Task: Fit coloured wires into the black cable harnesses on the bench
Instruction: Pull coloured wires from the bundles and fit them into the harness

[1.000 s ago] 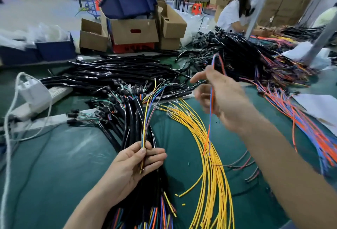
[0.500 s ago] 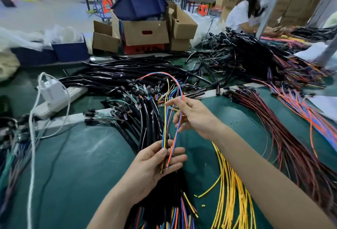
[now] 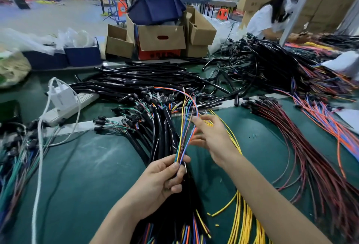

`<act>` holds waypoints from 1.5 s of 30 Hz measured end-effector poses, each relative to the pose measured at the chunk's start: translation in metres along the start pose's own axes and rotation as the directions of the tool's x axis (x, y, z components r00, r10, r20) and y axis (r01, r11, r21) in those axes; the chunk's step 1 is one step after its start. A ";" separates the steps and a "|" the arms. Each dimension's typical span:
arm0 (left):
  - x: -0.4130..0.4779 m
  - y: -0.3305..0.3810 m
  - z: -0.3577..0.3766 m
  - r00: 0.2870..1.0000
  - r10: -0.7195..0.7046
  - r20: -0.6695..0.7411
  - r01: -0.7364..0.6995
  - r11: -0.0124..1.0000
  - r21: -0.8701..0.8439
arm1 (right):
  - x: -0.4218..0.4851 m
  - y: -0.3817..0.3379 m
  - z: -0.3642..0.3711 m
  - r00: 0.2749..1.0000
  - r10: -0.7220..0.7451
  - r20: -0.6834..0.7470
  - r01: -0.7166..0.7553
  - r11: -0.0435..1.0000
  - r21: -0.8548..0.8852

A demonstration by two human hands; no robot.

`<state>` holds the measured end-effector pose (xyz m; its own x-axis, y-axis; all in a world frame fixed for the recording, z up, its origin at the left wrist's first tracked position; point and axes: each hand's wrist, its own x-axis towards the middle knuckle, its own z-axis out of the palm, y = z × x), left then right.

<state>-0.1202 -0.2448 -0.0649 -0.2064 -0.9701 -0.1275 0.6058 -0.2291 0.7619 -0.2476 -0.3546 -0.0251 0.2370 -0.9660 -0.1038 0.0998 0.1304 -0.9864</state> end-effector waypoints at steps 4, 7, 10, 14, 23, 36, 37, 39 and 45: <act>-0.002 0.001 0.002 1.000 0.004 0.013 -0.006 0.994 0.108 | -0.019 0.002 -0.004 0.611 -0.784 0.111 0.676 0.443 -0.589; -0.010 0.009 0.006 0.996 0.007 0.089 -0.041 0.921 0.387 | -0.037 0.000 0.003 0.386 -0.569 0.726 0.882 -0.004 -0.472; -0.020 0.029 0.003 0.997 0.037 0.067 -0.072 0.770 0.634 | -0.046 -0.004 0.004 0.426 -0.408 0.808 0.880 -0.023 -0.475; -0.017 0.064 0.004 0.973 0.230 -0.017 -0.124 0.585 0.801 | -0.047 -0.001 -0.001 0.387 -0.555 0.737 0.892 0.024 -0.451; 0.019 0.058 0.016 0.885 0.377 -0.274 -0.132 0.766 0.629 | -0.027 0.026 -0.020 0.536 -0.727 0.429 0.826 0.345 -0.446; 0.165 0.100 0.059 0.921 0.386 -0.047 0.024 0.065 0.998 | -0.003 0.031 -0.047 0.614 -0.782 0.109 0.641 0.412 -0.648; 0.181 0.096 0.059 0.920 0.390 -0.043 0.080 -0.077 0.994 | -0.003 0.033 -0.047 0.620 -0.776 0.118 0.630 0.401 -0.665; 0.206 0.085 0.050 0.951 0.294 -0.100 0.183 -0.272 0.945 | -0.001 0.036 -0.049 0.645 -0.753 0.129 0.609 0.405 -0.682; 0.228 0.070 0.032 0.956 0.248 -0.160 0.254 -0.417 0.873 | 0.003 0.040 -0.050 0.686 -0.713 0.149 0.568 0.396 -0.721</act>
<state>-0.1496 -0.4791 -0.0201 0.0754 -0.9966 -0.0346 -0.9757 -0.0809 0.2037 -0.2914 -0.3630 -0.0714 0.2352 -0.7220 0.6507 -0.5228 -0.6583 -0.5415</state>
